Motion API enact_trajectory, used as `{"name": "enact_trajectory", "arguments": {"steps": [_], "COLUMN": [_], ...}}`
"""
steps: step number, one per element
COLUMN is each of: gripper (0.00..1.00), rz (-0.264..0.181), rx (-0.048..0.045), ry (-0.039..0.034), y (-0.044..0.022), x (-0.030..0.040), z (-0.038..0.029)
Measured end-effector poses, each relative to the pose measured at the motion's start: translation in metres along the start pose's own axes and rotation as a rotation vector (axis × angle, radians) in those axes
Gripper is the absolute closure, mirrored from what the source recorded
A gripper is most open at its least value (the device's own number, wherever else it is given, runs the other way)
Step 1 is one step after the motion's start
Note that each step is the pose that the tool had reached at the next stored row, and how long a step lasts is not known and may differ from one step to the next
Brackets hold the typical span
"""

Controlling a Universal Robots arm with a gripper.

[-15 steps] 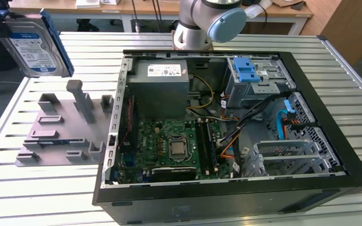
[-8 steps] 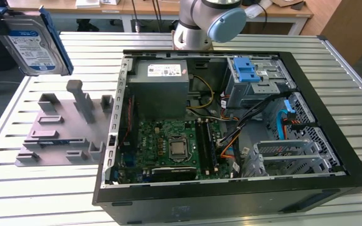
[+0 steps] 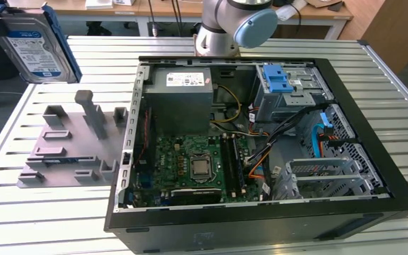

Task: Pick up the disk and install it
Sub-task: 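Pick up the disk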

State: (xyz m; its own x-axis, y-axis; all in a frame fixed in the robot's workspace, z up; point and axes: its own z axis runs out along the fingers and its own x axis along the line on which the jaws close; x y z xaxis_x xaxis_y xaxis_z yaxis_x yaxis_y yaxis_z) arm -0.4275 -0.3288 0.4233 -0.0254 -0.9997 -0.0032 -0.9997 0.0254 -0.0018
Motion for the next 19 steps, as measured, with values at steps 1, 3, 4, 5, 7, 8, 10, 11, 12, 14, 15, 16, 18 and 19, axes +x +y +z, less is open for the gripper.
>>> {"name": "enact_trajectory", "arguments": {"steps": [1, 3, 4, 5, 7, 8, 10, 11, 12, 14, 15, 16, 18, 19], "gripper": [0.64, 0.64, 0.64, 0.64, 0.64, 0.64, 0.64, 0.64, 0.64, 0.64, 0.64, 0.64, 0.64, 0.64], "rz": [0.0, 0.0, 0.0, 0.0, 0.0, 0.0, 0.0, 0.0, 0.0, 0.0, 0.0, 0.0, 0.0, 0.0], "rx": [0.0001, 0.0003, 0.0004, 0.0005, 0.0005, 0.0006, 0.0007, 0.0007, 0.0007, 0.0009, 0.0009, 0.001, 0.0013, 0.0014], "ry": [0.0, 0.0, 0.0, -0.0001, 0.0, 0.0, 0.0, 0.0, 0.0, -0.0001, 0.0, 0.0, 0.0, -0.0001], "y": [0.0, 0.0, 0.0, 0.0, 0.0, 0.0, 0.0, 0.0, 0.0, 0.0, 0.0, 0.0, 0.0, 0.0], "x": [0.0, 0.0, 0.0, 0.0, 0.0, 0.0, 0.0, 0.0, 0.0, 0.0, 0.0, 0.0, 0.0, 0.0], "z": [-0.0008, -0.0023, -0.0031, -0.0039, -0.0055, -0.0062, -0.0077, -0.0084, -0.0091, -0.0105, -0.0114, -0.0122, -0.0139, -0.0148]}}
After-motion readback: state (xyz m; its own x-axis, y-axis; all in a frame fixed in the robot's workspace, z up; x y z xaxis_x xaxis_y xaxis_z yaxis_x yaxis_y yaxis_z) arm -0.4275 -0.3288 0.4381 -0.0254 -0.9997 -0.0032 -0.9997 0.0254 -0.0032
